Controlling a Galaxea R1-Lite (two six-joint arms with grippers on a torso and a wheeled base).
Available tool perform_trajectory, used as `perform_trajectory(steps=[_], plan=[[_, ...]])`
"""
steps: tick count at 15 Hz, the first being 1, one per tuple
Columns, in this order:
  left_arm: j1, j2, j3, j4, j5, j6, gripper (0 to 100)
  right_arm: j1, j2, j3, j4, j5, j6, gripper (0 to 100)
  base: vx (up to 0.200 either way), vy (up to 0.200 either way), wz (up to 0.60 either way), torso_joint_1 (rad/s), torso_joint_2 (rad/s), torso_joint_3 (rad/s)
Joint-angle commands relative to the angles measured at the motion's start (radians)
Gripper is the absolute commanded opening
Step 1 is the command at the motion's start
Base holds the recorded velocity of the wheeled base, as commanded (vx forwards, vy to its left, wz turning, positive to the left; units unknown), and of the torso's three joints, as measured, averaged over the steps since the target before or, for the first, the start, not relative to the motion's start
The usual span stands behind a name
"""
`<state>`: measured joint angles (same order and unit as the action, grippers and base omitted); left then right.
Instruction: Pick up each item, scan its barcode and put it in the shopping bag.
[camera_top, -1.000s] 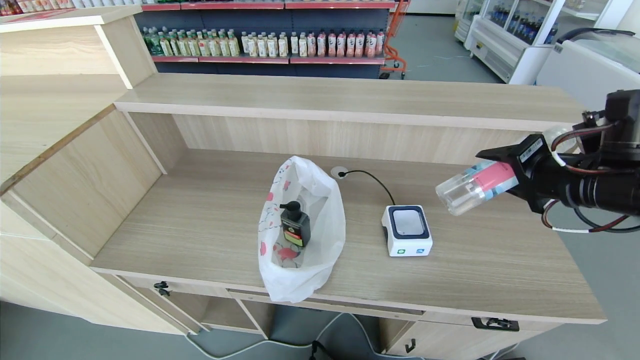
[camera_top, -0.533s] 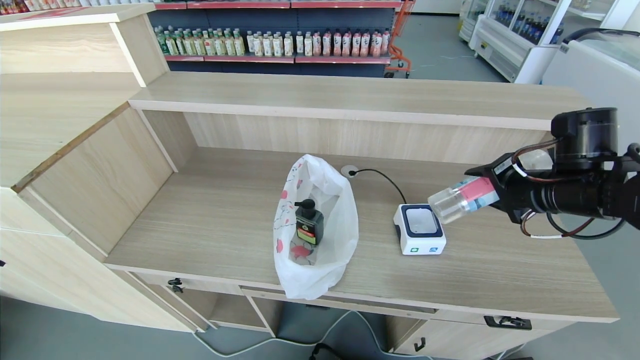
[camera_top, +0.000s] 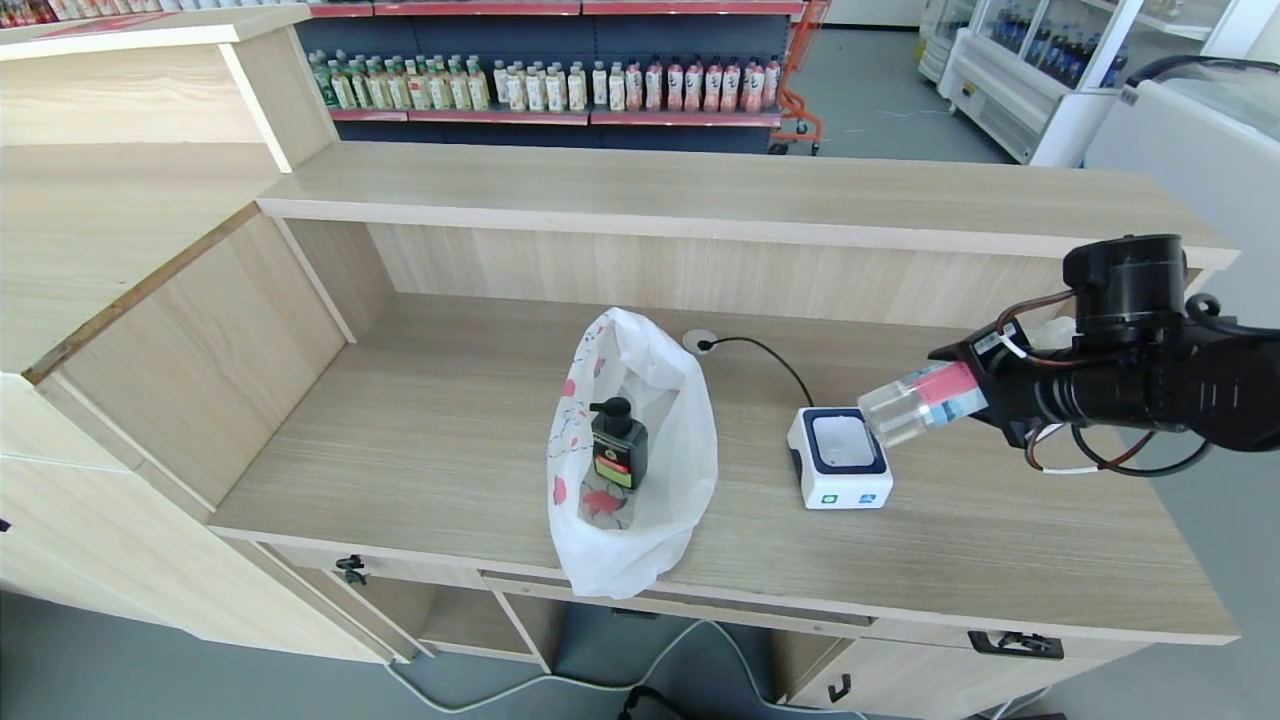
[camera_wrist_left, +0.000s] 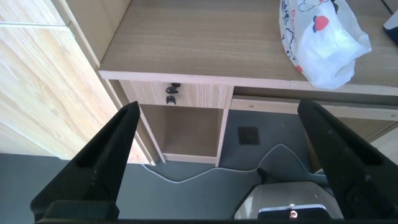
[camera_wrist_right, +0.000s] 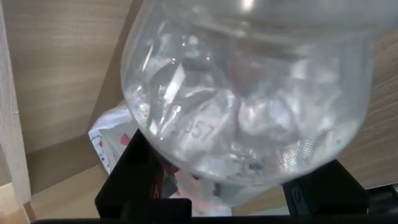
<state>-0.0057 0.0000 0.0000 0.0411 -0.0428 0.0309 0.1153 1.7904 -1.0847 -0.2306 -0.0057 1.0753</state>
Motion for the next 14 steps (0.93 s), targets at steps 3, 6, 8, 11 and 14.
perform_trajectory(steps=[3,6,8,11,14], plan=[[0.0,0.0,0.0,0.0,0.0,0.0,100,0.003,0.035,-0.009,-0.004,-0.005,-0.006,0,0.0,0.0,0.0,0.0,0.0,0.0],[0.0,0.0,0.0,0.0,0.0,0.0,100,0.001,0.053,-0.02,-0.004,-0.025,-0.037,0,0.0,0.0,0.0,0.0,0.0,0.0],[0.0,0.0,0.0,0.0,0.0,0.0,100,0.001,0.063,-0.024,-0.006,-0.025,-0.037,0,0.0,0.0,0.0,0.0,0.0,0.0],[0.0,0.0,0.0,0.0,0.0,0.0,100,0.0,0.083,-0.026,-0.006,-0.025,-0.037,0,0.0,0.0,0.0,0.0,0.0,0.0],[0.0,0.0,0.0,0.0,0.0,0.0,100,-0.002,0.086,-0.031,-0.006,-0.022,-0.037,0,0.0,0.0,0.0,0.0,0.0,0.0]])
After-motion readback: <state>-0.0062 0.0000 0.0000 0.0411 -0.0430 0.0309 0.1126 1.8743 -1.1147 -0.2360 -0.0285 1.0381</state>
